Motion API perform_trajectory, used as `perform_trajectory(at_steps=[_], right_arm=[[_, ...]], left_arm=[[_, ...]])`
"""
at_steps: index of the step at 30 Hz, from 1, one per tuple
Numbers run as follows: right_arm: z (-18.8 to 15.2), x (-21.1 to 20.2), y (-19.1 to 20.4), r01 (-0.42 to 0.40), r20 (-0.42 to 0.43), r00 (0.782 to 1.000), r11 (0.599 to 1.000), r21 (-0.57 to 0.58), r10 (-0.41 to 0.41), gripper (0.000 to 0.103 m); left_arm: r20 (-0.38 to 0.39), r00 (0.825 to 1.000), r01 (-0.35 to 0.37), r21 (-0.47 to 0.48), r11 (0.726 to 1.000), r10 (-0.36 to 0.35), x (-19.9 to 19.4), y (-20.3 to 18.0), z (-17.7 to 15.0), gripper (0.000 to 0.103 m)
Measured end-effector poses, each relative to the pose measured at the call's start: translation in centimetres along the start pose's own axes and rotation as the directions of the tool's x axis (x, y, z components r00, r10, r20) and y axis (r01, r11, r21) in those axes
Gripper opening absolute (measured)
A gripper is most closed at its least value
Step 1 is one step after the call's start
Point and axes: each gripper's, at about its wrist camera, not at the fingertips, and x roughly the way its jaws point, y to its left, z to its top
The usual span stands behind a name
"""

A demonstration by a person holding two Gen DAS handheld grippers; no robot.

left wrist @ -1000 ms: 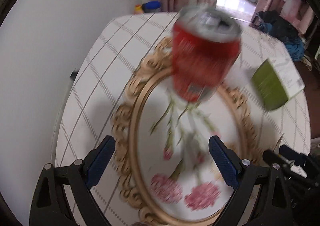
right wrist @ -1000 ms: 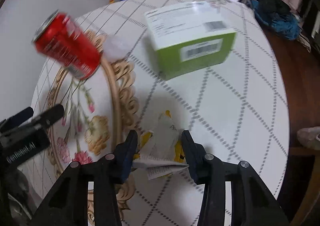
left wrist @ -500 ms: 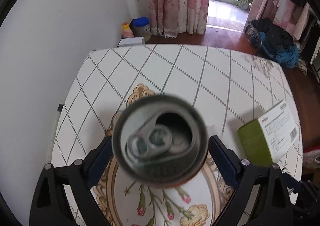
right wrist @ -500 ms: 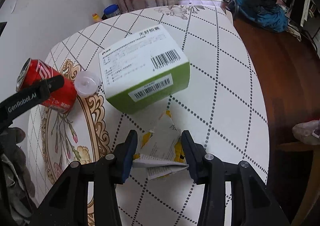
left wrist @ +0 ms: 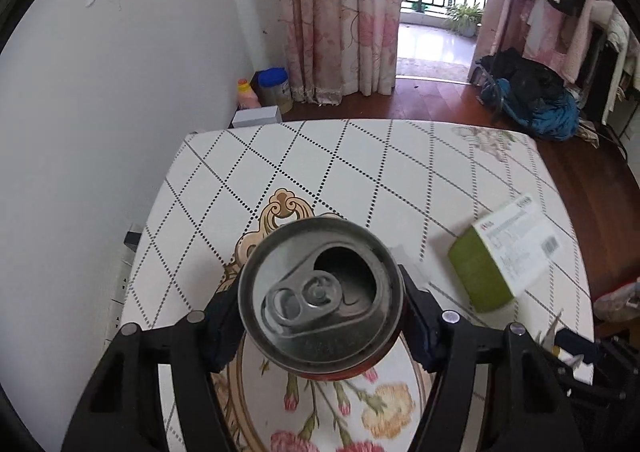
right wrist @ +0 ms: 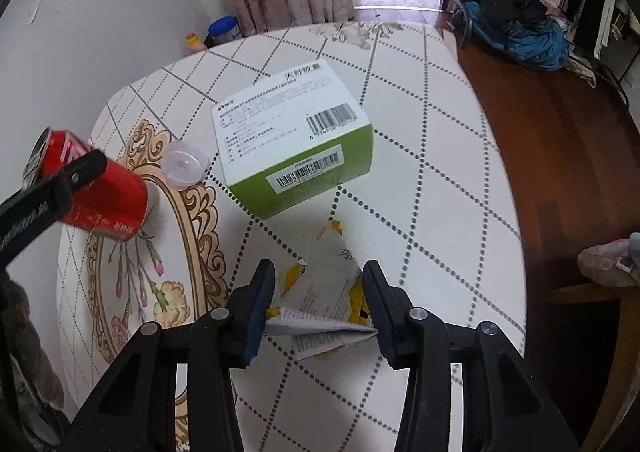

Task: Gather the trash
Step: 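Carry the can and wrapper over the white bin and open both tools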

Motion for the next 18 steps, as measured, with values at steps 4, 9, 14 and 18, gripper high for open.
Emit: perform_trajectory(at_steps=[4,9,14,18], right_arm=[[-1.0,-2.6,-0.4,0.014,0.037,0.999,1.000,0.000,-0.014,0.047],[-2.6,-6.8,-0.7,0.008,0.087,0.996,1.000,-0.001,-0.008,0.047],[-4.5,-13.1,-2.2,-0.004,0.167,0.986,1.000,0.019,0.001,0.047],[-6.6,-18.4,-4.5,-0.008,0.234,0.972,0.999,0.050,-0.004,0.047]], left_arm=[[0.031,0.999,0.006,0.008,1.000,-0.007,-3.5,-0.2,-1.1,0.063],[0.064,0.996,0.055,0.016,0.998,-0.056,-8.5,-0.7,-2.2,0.063],[0.122,0.986,0.110,0.029,0.994,-0.112,-14.5,-1.8,-2.9,0.063],[0.149,0.972,0.172,0.065,0.983,-0.180,-18.9,-3.8,-3.6,0.063]])
